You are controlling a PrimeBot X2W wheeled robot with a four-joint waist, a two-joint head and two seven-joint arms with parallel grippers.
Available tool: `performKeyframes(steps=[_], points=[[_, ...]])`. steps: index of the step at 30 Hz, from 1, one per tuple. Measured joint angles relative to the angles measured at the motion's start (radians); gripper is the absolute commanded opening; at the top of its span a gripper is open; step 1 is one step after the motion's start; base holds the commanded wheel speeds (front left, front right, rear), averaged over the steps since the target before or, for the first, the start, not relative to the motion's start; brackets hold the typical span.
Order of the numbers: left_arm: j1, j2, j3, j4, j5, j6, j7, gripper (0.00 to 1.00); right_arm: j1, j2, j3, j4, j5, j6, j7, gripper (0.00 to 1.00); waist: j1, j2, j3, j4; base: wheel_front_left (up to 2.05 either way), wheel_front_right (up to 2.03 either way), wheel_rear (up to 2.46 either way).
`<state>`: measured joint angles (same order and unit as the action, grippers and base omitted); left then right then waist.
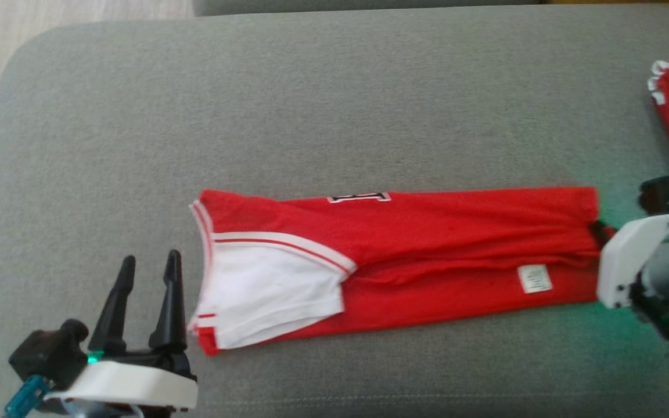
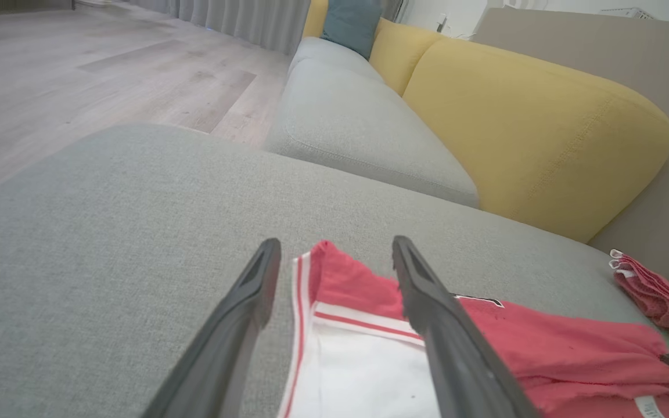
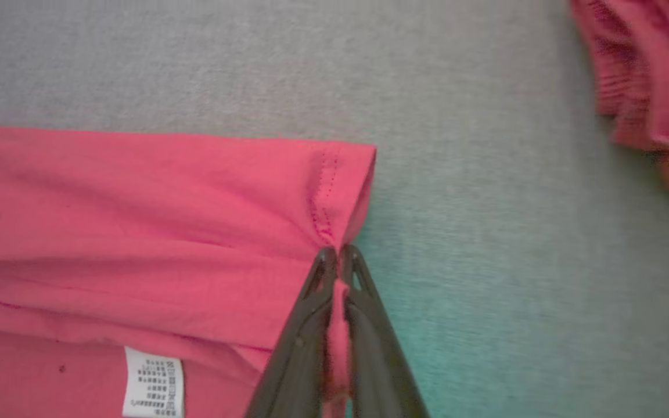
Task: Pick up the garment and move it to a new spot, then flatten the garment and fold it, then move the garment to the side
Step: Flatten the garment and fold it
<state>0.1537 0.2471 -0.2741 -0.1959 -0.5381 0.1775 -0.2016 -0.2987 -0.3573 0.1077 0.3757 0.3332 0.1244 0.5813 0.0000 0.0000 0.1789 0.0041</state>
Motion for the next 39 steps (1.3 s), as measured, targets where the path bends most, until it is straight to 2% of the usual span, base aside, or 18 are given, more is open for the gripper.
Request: performKeyframes(steps=[7, 12, 23, 31, 39], points=[[-0.019, 0.016, 0.024, -0.006, 0.022, 0.013, -0.004, 1.0, 0.001, -0.066, -0.05, -0.04, 0.006, 0.0, 0.028, 0.0, 0.0, 0.0, -0.009, -0.041, 0.0, 0.0, 0.0], [-0.019, 0.031, 0.029, -0.005, 0.043, 0.025, -0.013, 1.0, 0.002, -0.076, -0.062, -0.086, 0.032, 0.0, 0.046, 0.0, 0.0, 0.0, -0.017, -0.078, 0.0, 0.0, 0.0], [-0.023, 0.03, 0.022, 0.014, 0.042, 0.024, -0.021, 1.0, 0.048, -0.052, 0.084, -0.261, 0.193, 0.0, 0.112, 0.0, 0.0, 0.0, -0.066, -0.101, 0.0, 0.0, 0.0], [-0.01, 0.028, 0.012, 0.025, 0.04, 0.023, -0.022, 1.0, 0.048, 0.002, 0.205, -0.333, 0.277, 0.0, 0.139, 0.0, 0.0, 0.0, -0.108, -0.058, 0.0, 0.0, 0.0], [0.02, 0.028, -0.002, 0.027, 0.032, 0.016, -0.022, 1.0, 0.044, 0.146, 0.3, -0.284, 0.319, 0.0, 0.082, 0.0, 0.0, 0.0, -0.142, 0.005, 0.0, 0.0, 0.0]])
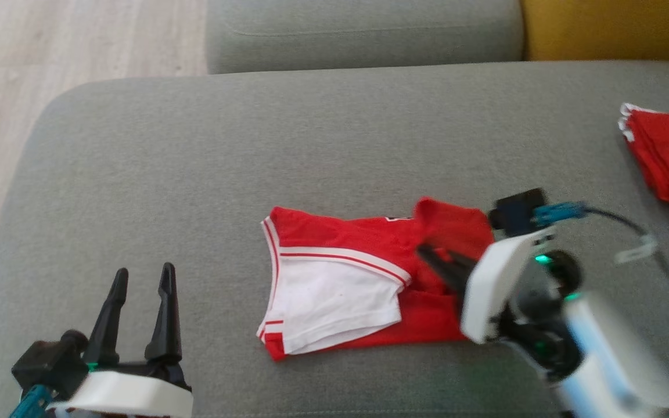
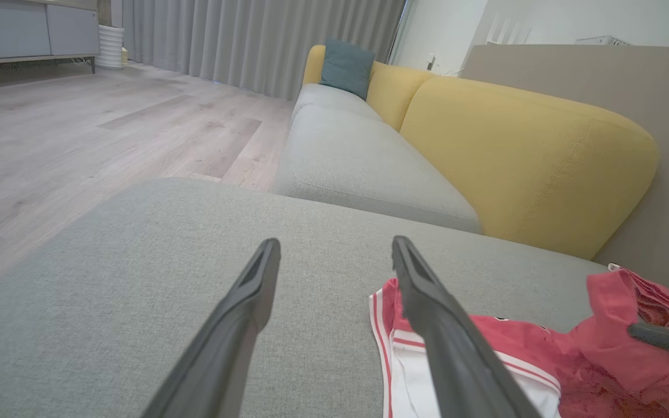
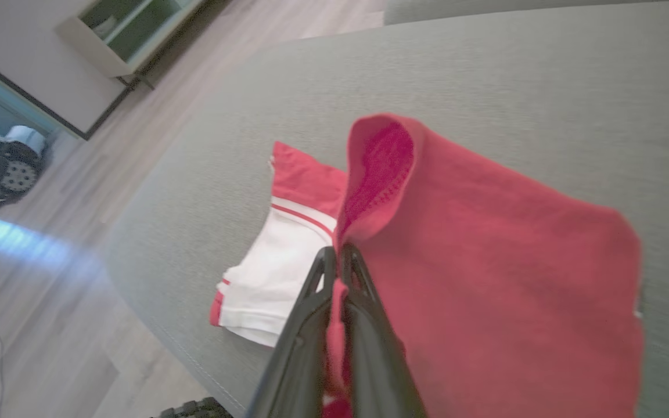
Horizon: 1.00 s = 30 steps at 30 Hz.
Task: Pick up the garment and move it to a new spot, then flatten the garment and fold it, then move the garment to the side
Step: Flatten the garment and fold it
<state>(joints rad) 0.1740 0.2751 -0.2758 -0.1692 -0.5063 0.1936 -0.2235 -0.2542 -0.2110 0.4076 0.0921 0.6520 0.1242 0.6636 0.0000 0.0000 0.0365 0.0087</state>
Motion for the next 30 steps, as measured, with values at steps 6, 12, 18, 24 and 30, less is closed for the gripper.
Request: performKeyframes(steps=[6, 12, 18, 24, 30], points=[[0.002, 0.0, -0.013, 0.004, 0.0, -0.003, 0.002, 1.0, -0.038, 0.119, 0.048, 0.112, 0.022, 0.0, -0.089, 0.0, 0.0, 0.0, -0.008, 0.05, 0.0, 0.0, 0.0], [0.0, -0.001, -0.032, 0.014, 0.0, -0.009, 0.002, 1.0, -0.113, 0.139, 0.095, 0.235, 0.058, 0.0, -0.178, 0.0, 0.0, 0.0, -0.007, 0.106, 0.0, 0.0, 0.0], [-0.013, -0.008, -0.045, 0.033, 0.0, -0.018, 0.002, 1.0, -0.165, 0.14, 0.161, 0.313, 0.153, 0.0, -0.256, 0.0, 0.0, 0.0, -0.003, 0.148, 0.0, 0.0, 0.0], [-0.025, -0.024, -0.068, 0.05, 0.0, -0.027, 0.002, 1.0, -0.238, 0.14, 0.246, 0.429, 0.232, 0.0, -0.331, 0.0, 0.0, 0.0, 0.005, 0.184, 0.0, 0.0, 0.0], [-0.039, -0.028, -0.07, 0.068, 0.0, -0.028, 0.001, 1.0, -0.28, 0.14, 0.334, 0.539, 0.316, 0.0, -0.387, 0.0, 0.0, 0.0, 0.014, 0.204, 0.0, 0.0, 0.0]])
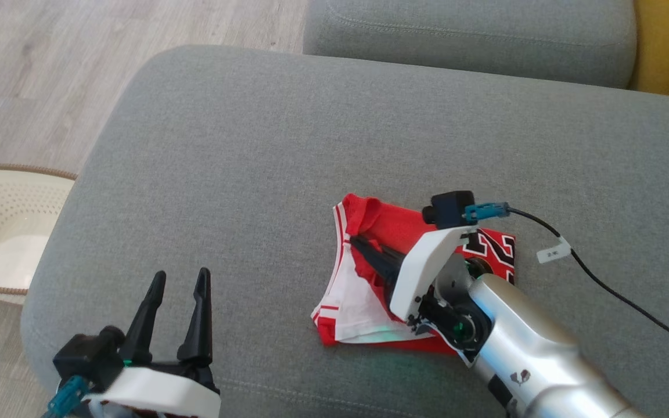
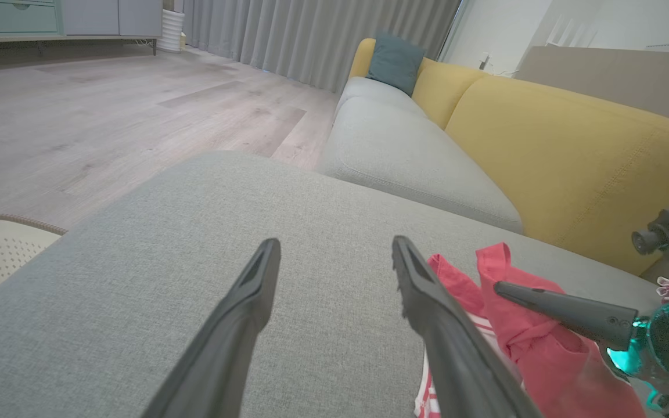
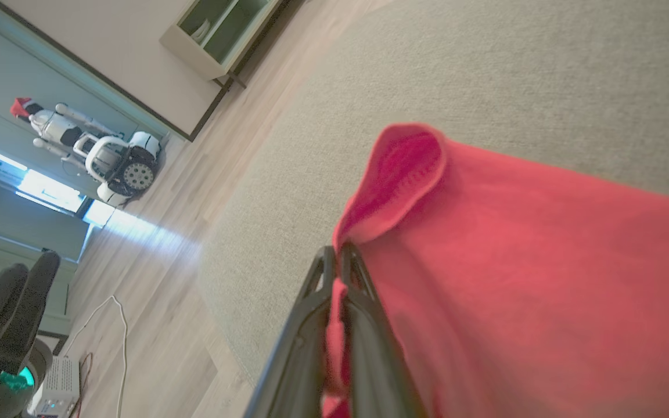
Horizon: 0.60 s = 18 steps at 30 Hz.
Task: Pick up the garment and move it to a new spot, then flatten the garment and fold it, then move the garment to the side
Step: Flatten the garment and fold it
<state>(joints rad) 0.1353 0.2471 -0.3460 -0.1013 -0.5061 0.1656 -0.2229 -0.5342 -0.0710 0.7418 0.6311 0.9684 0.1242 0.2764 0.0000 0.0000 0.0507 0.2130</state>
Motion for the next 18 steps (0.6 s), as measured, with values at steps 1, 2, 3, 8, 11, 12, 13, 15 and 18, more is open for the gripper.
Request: performKeyframes(steps=[1, 2, 3, 8, 11, 12, 13, 15, 18], points=[[0.0, -0.001, -0.001, 0.002, 0.0, 0.0, 0.0, 1.0, -0.004, 0.0, 0.007, 0.014, 0.018, 0.0, -0.019, 0.23, 0.0, 0.0, 0.002, 0.002, 0.0, 0.0, 0.0], [0.0, -0.001, -0.001, 0.005, 0.0, 0.0, 0.0, 1.0, -0.012, -0.001, 0.017, 0.027, 0.034, 0.0, -0.037, 0.54, 0.0, 0.0, 0.004, 0.003, 0.0, 0.0, 0.0], [-0.001, -0.002, -0.002, 0.006, 0.0, -0.003, 0.0, 1.0, -0.02, -0.001, 0.03, 0.037, 0.047, 0.0, -0.049, 1.0, 0.0, 0.0, 0.007, 0.003, 0.0, 0.0, 0.0], [-0.008, -0.008, -0.003, 0.012, 0.0, -0.007, -0.004, 1.0, -0.074, 0.0, 0.093, 0.064, 0.106, 0.0, -0.101, 1.0, 0.0, 0.0, 0.015, -0.004, 0.0, 0.0, 0.0], [-0.02, -0.011, -0.003, 0.015, 0.0, -0.008, -0.008, 1.0, -0.106, 0.0, 0.121, 0.069, 0.136, 0.0, -0.127, 1.0, 0.0, 0.0, 0.018, -0.015, 0.0, 0.0, 0.0], [-0.02, -0.011, -0.003, 0.016, 0.0, -0.008, -0.008, 1.0, -0.115, 0.0, 0.126, 0.074, 0.143, 0.0, -0.138, 1.0, 0.0, 0.0, 0.02, -0.019, 0.0, 0.0, 0.0], [-0.02, -0.012, -0.003, 0.016, 0.0, -0.008, -0.008, 1.0, -0.123, 0.0, 0.129, 0.079, 0.149, 0.0, -0.151, 1.0, 0.0, 0.0, 0.021, -0.023, 0.0, 0.0, 0.0], [-0.02, -0.013, -0.003, 0.018, 0.0, -0.008, -0.012, 1.0, -0.139, 0.0, 0.133, 0.093, 0.156, 0.0, -0.18, 1.0, 0.0, 0.0, 0.023, -0.032, 0.0, 0.0, 0.0], [-0.02, -0.016, -0.001, 0.019, 0.0, -0.008, -0.017, 1.0, -0.173, 0.0, 0.131, 0.123, 0.154, 0.0, -0.235, 1.0, 0.0, 0.0, 0.028, -0.047, 0.0, 0.0, 0.0]])
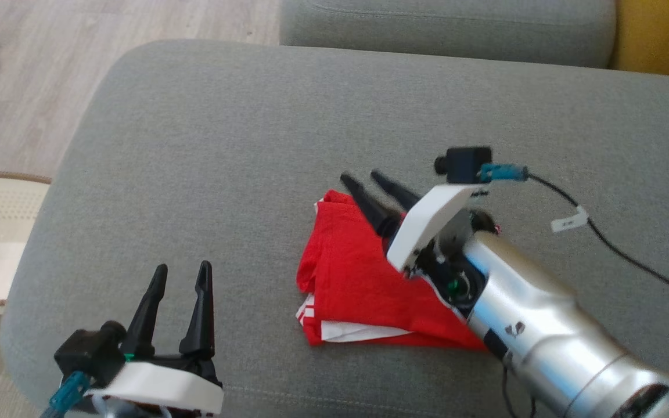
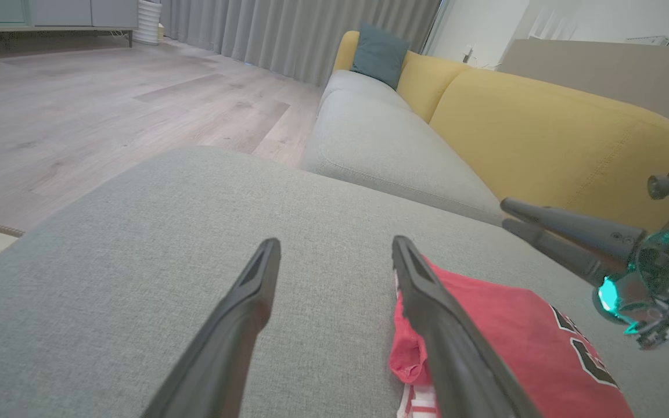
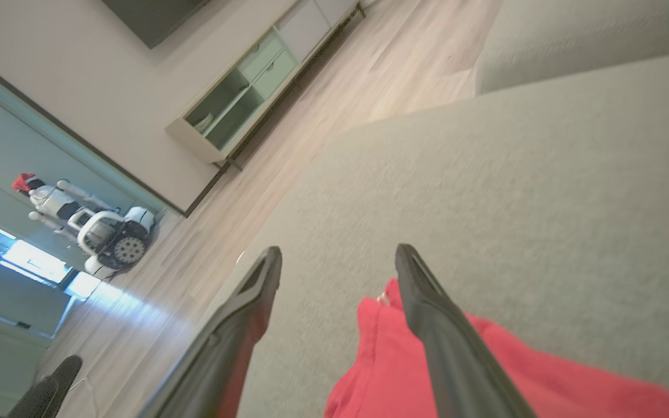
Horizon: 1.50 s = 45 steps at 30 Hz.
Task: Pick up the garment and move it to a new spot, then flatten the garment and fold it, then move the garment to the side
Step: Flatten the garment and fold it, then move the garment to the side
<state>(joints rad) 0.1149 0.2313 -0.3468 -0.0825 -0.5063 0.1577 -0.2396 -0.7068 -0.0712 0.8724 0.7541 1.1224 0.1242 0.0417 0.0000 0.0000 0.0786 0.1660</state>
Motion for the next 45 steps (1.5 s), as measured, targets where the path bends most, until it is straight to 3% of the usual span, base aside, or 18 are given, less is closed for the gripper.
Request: performKeyframes(steps=[10, 16, 21, 26, 35, 45], points=[[-0.008, -0.009, 0.003, 0.002, 0.005, 0.001, -0.001, 1.0, -0.077, -0.007, -0.094, 0.137, -0.188, 0.0, -0.253, 1.0, 0.0, 0.0, 0.008, -0.061, 0.0, 0.0, 0.0], [-0.021, -0.014, 0.003, 0.01, 0.022, 0.015, -0.008, 1.0, -0.047, -0.055, -0.228, 0.136, -0.321, 0.0, -0.29, 1.0, 0.0, 0.0, -0.005, -0.088, 0.0, 0.0, 0.0], [-0.02, -0.017, 0.004, 0.02, 0.05, 0.036, -0.009, 1.0, 0.125, -0.093, -0.498, -0.046, -0.549, 0.0, -0.292, 1.0, 0.0, 0.0, -0.022, -0.117, 0.0, 0.0, 0.0], [-0.013, -0.041, 0.015, 0.028, 0.078, 0.053, -0.01, 1.0, 0.434, -0.024, -0.711, -0.277, -0.776, 0.0, -0.292, 1.0, 0.0, 0.0, -0.042, -0.141, 0.0, 0.0, 0.0], [0.059, -0.08, 0.068, 0.037, 0.145, 0.034, -0.01, 1.0, 0.651, 0.018, -0.784, -0.504, -0.892, 0.0, -0.292, 1.0, 0.0, 0.0, -0.063, -0.162, 0.0, 0.0, 0.0], [0.067, -0.109, 0.106, 0.058, 0.199, -0.013, -0.01, 1.0, 0.7, 0.023, -0.79, -0.537, -0.873, 0.0, -0.286, 1.0, 0.0, 0.0, -0.069, -0.167, 0.0, 0.0, 0.0]])
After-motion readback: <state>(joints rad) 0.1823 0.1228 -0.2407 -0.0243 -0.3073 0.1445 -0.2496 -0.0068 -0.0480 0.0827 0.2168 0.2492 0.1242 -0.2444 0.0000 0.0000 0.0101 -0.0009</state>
